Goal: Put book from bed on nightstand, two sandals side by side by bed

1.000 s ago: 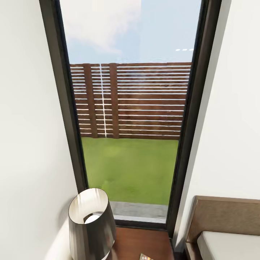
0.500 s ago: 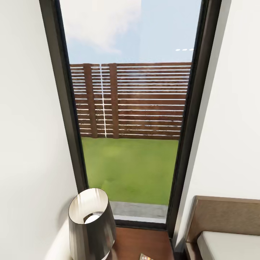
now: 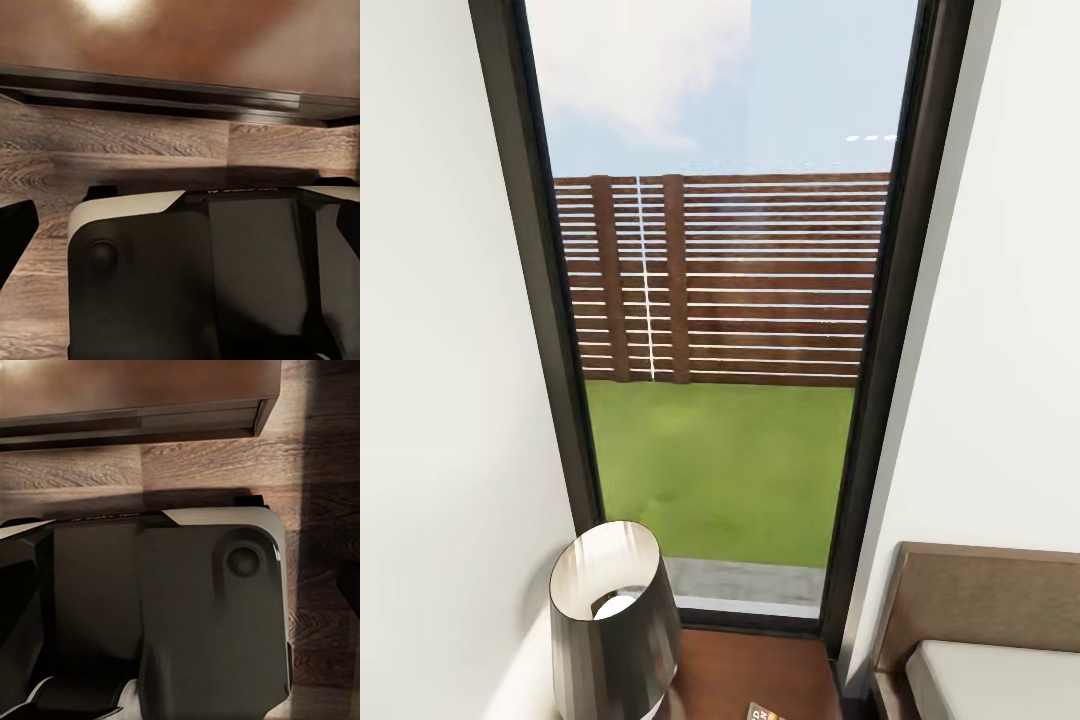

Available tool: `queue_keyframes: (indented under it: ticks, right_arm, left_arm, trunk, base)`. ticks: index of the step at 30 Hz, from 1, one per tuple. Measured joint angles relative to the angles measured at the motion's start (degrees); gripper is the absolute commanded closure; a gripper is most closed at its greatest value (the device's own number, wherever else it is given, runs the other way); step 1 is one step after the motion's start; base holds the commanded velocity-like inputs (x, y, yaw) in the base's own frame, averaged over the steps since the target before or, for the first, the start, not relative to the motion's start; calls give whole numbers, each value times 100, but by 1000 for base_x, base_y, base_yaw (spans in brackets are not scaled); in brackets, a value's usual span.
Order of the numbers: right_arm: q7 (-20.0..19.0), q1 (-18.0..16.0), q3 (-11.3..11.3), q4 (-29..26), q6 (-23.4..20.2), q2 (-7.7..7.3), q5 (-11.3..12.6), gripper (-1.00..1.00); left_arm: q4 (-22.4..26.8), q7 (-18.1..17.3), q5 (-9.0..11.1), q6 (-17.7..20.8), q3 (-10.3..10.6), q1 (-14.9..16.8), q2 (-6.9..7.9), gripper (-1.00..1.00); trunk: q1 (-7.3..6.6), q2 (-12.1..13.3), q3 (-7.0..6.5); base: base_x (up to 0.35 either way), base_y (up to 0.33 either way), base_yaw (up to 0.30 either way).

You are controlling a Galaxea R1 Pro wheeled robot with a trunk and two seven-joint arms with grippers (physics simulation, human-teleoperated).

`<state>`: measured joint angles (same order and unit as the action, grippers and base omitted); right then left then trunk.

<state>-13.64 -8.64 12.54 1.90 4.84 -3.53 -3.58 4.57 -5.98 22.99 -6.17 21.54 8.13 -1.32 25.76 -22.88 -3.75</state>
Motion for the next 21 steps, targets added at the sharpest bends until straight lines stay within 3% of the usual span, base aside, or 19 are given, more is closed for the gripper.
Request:
queue_keyframes:
  ticks: [8, 21]
  right_arm:
    - [0, 0, 1, 0, 0, -4, 0, -100]
    - [0, 0, 0, 0, 0, -4, -6, -100]
  left_arm:
    - [-2, 0, -2, 0, 4, -36, 0, -100]
    - [0, 3, 2, -1, -1, -420, 8, -100]
  trunk:
    - [0, 0, 0]
    - [0, 0, 0]
  base:
    - [0, 0, 0]
    - [0, 0, 0]
